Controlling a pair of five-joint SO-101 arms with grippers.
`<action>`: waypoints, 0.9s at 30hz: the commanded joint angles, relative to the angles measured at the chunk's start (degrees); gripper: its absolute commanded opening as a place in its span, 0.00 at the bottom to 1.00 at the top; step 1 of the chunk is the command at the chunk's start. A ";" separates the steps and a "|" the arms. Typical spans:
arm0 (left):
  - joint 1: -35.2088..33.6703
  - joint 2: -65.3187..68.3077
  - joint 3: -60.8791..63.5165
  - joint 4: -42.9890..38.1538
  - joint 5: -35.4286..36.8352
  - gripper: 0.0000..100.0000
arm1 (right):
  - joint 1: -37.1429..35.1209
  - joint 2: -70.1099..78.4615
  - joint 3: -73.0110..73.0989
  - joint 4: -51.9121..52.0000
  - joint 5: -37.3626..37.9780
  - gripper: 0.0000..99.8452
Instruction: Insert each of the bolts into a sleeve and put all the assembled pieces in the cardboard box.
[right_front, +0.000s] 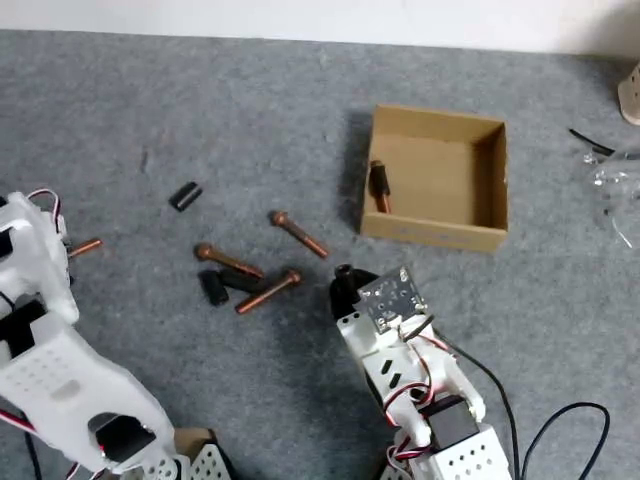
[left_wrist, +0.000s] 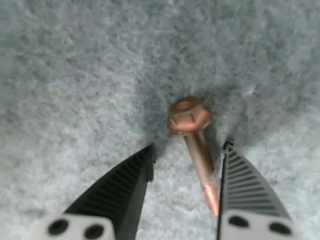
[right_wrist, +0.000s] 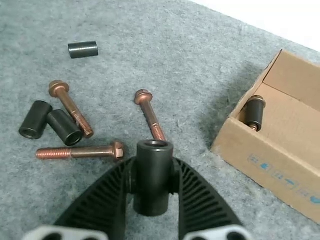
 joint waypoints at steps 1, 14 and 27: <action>-0.66 3.47 -0.31 -5.01 -0.18 0.21 | 0.75 -1.01 4.62 -1.98 0.79 0.00; -2.15 6.20 -0.31 -5.27 -0.26 0.00 | 0.66 -1.01 4.62 -1.98 0.79 0.00; -0.57 -7.78 -10.33 3.60 -16.79 0.00 | 0.66 -1.01 4.62 -1.98 0.79 0.00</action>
